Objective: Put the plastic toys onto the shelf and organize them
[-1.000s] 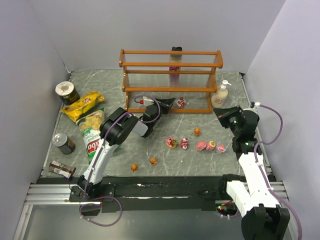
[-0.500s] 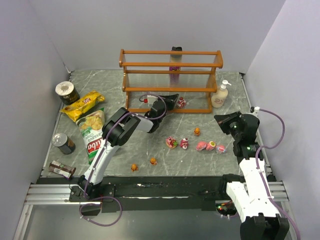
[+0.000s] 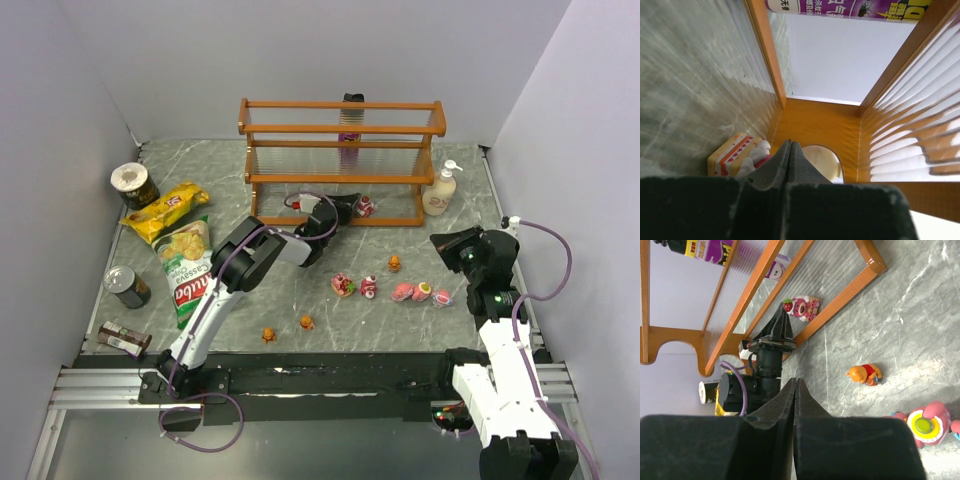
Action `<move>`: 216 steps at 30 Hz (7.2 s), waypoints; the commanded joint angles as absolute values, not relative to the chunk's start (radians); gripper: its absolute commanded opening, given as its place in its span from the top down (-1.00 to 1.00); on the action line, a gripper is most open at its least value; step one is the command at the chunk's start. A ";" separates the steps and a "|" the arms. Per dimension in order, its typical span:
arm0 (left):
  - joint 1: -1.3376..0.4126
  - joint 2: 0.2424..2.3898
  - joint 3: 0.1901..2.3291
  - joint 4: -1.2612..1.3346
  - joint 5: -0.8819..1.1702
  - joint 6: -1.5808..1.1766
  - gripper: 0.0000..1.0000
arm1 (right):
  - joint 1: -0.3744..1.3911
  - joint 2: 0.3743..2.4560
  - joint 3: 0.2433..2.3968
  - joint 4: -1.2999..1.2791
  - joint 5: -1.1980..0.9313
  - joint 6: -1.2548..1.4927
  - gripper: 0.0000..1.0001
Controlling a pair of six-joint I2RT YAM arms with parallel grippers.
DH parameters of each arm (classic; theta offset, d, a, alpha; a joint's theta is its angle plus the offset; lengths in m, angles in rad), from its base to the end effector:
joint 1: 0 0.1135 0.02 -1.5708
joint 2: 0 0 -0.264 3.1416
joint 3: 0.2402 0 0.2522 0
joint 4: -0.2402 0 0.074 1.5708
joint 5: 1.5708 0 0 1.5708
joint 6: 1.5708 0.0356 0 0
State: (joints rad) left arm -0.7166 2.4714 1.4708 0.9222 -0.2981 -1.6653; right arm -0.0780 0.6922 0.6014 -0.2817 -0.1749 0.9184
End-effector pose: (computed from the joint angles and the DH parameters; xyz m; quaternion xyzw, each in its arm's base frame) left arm 0.3970 -0.3319 0.0952 -0.4213 0.5999 -0.5830 0.3502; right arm 0.1677 -0.0069 0.2798 0.3498 0.7462 0.2950 0.4835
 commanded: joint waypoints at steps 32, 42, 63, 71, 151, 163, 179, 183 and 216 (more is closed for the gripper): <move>-0.749 2.740 1.839 0.919 -0.055 -1.609 0.71 | -0.117 0.655 0.580 -0.270 -0.149 0.910 0.92; -0.736 2.685 1.752 0.937 -0.089 -1.609 0.59 | -0.121 0.655 0.568 -0.270 -0.143 0.913 0.91; -0.726 2.430 1.408 1.039 -0.121 -1.533 0.18 | -0.137 0.658 0.515 -0.229 -0.176 0.920 0.34; -0.724 2.251 1.177 1.052 -0.084 -1.436 0.14 | -0.135 0.673 0.525 -0.218 -0.187 0.914 0.09; -0.499 1.939 0.953 0.969 -0.112 -1.433 0.98 | -0.037 0.877 0.494 -0.129 -0.448 0.612 -0.19; -0.523 1.885 0.877 0.960 -0.037 -1.445 0.98 | 0.328 0.902 0.531 -0.172 -0.117 0.538 -0.25; -0.640 1.852 0.894 0.851 -0.204 -1.500 0.98 | 0.529 1.052 0.581 -0.175 0.084 0.580 -0.26; -0.646 1.845 0.887 0.844 -0.219 -1.502 0.98 | 0.538 1.075 0.572 -0.158 0.101 0.581 -0.26; -0.666 1.674 0.776 0.877 -0.126 -1.397 -0.83 | 0.557 1.161 0.540 -0.060 0.112 0.637 0.92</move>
State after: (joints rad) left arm -0.6456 1.7683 0.8219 0.8696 -0.1547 -1.4250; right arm 0.5503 1.1778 0.5400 -0.0673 0.0772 0.6392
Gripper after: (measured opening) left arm 0.905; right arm 0.137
